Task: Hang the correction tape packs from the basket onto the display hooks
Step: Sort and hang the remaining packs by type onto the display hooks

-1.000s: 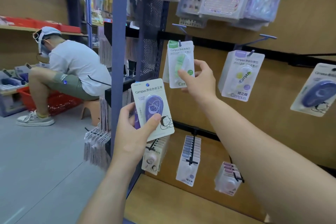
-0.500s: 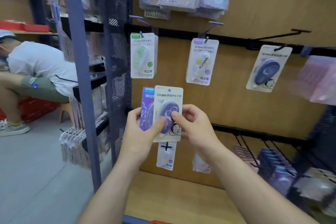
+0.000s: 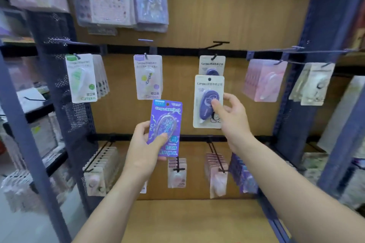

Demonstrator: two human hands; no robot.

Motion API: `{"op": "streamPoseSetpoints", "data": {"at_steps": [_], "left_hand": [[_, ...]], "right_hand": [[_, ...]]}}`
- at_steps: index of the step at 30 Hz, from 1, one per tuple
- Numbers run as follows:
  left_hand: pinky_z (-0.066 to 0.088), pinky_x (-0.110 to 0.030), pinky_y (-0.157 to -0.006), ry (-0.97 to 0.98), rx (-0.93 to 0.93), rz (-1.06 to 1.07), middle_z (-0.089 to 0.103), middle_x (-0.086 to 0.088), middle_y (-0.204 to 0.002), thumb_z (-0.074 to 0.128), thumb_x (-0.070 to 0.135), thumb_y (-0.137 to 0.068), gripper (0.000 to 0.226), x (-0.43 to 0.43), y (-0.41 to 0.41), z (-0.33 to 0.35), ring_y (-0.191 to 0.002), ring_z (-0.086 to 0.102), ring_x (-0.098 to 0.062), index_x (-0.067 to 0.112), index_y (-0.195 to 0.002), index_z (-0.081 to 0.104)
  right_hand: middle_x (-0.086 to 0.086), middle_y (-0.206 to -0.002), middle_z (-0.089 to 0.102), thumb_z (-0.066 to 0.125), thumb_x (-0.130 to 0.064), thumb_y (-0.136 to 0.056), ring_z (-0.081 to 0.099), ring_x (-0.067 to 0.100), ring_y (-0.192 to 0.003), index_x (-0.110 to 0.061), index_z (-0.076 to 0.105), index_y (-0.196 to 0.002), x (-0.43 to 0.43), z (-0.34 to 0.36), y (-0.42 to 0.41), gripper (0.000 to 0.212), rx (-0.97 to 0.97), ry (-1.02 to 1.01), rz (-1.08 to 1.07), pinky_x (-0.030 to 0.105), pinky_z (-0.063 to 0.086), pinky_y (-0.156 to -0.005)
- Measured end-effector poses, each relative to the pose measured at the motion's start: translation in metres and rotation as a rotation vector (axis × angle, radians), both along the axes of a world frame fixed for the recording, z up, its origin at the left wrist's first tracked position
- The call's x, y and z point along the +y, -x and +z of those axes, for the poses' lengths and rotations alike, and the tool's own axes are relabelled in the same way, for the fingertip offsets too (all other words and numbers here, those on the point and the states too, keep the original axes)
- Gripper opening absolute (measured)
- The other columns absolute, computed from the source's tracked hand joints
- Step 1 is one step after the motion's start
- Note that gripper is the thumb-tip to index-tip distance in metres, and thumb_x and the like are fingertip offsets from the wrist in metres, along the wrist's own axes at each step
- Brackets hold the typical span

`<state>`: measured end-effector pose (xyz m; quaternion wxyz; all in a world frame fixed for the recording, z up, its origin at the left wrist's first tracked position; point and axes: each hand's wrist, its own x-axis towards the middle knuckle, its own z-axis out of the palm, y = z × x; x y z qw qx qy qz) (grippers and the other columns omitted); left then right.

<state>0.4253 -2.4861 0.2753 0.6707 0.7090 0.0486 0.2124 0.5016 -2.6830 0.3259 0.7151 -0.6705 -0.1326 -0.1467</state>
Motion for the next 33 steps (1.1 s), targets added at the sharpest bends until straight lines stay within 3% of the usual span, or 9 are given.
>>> {"op": "streamPoseSetpoints", "data": {"at_steps": [4, 6, 11, 18, 24, 27, 30, 33], "left_hand": [[0.06, -0.029, -0.057, -0.014, -0.006, 0.003, 0.075, 0.008, -0.098, 0.069, 0.018, -0.097, 0.022, -0.008, -0.012, 0.02, -0.079, 0.076, -0.01, 0.025, -0.111, 0.054], [0.061, -0.031, -0.059, -0.02, -0.009, 0.011, 0.074, 0.006, -0.103, 0.07, 0.021, -0.096, 0.026, -0.01, -0.017, 0.028, -0.084, 0.076, -0.01, 0.022, -0.117, 0.053], [0.062, -0.034, -0.066, -0.035, -0.023, 0.01, 0.073, 0.004, -0.111, 0.071, 0.026, -0.095, 0.033, -0.01, -0.026, 0.037, -0.093, 0.076, -0.015, 0.021, -0.122, 0.052], [0.061, -0.027, -0.059, -0.029, -0.034, -0.012, 0.073, 0.006, -0.108, 0.07, 0.025, -0.096, 0.028, -0.012, -0.031, 0.042, -0.087, 0.076, -0.007, 0.023, -0.118, 0.052], [0.06, -0.026, -0.058, -0.026, -0.025, -0.016, 0.073, 0.007, -0.108, 0.069, 0.024, -0.097, 0.03, -0.016, -0.025, 0.043, -0.085, 0.076, -0.005, 0.022, -0.12, 0.051], [0.062, -0.027, -0.06, -0.039, 0.001, -0.038, 0.073, 0.006, -0.109, 0.069, 0.026, -0.096, 0.032, -0.019, -0.018, 0.034, -0.089, 0.076, -0.008, 0.022, -0.122, 0.051], [0.062, -0.028, -0.059, -0.048, 0.024, -0.105, 0.075, 0.005, -0.108, 0.068, 0.023, -0.097, 0.031, -0.029, -0.011, 0.014, -0.088, 0.076, -0.01, 0.021, -0.122, 0.051], [0.061, -0.029, -0.059, -0.034, 0.046, -0.169, 0.076, 0.0, -0.107, 0.068, 0.017, -0.098, 0.027, -0.047, -0.006, -0.013, -0.089, 0.077, -0.015, 0.02, -0.12, 0.052]], "right_hand": [[-0.008, -0.095, 0.078, 0.063, -0.03, -0.102, 0.075, 0.005, -0.087, -0.025, 0.059, -0.125, -0.008, 0.033, -0.028, 0.024, -0.062, -0.003, -0.057, 0.022, 0.058, -0.069], [-0.01, -0.099, 0.077, 0.063, -0.032, -0.102, 0.075, 0.004, -0.089, -0.026, 0.06, -0.125, -0.009, 0.042, -0.037, 0.024, -0.076, -0.018, -0.078, 0.021, 0.059, -0.069], [-0.01, -0.099, 0.076, 0.065, -0.03, -0.1, 0.074, 0.004, -0.088, -0.022, 0.063, -0.124, -0.01, 0.051, -0.051, 0.025, -0.086, -0.037, -0.097, 0.022, 0.06, -0.07], [-0.009, -0.106, 0.073, 0.064, -0.035, -0.1, 0.072, 0.01, -0.093, -0.027, 0.063, -0.115, -0.011, 0.051, -0.065, 0.018, -0.034, 0.057, -0.124, 0.028, 0.06, -0.072], [-0.003, -0.116, 0.063, 0.064, -0.045, -0.097, 0.065, 0.017, -0.103, -0.019, 0.054, -0.128, -0.012, 0.038, -0.069, 0.041, 0.182, 0.195, -0.163, 0.044, 0.061, -0.088], [-0.003, -0.123, 0.059, 0.065, -0.04, -0.096, 0.06, 0.017, -0.106, -0.018, 0.052, -0.133, -0.019, 0.019, -0.05, 0.044, 0.12, 0.339, -0.285, 0.033, 0.052, -0.087], [-0.006, -0.113, 0.066, 0.063, -0.036, -0.099, 0.065, 0.011, -0.099, -0.022, 0.063, -0.116, -0.024, -0.01, -0.014, 0.022, 0.098, 0.277, -0.117, 0.031, 0.057, -0.082], [-0.001, -0.106, 0.074, 0.063, -0.032, -0.101, 0.072, 0.011, -0.088, -0.02, 0.064, -0.113, -0.024, -0.043, 0.026, 0.017, 0.174, 0.205, 0.135, 0.03, 0.059, -0.07]]}}
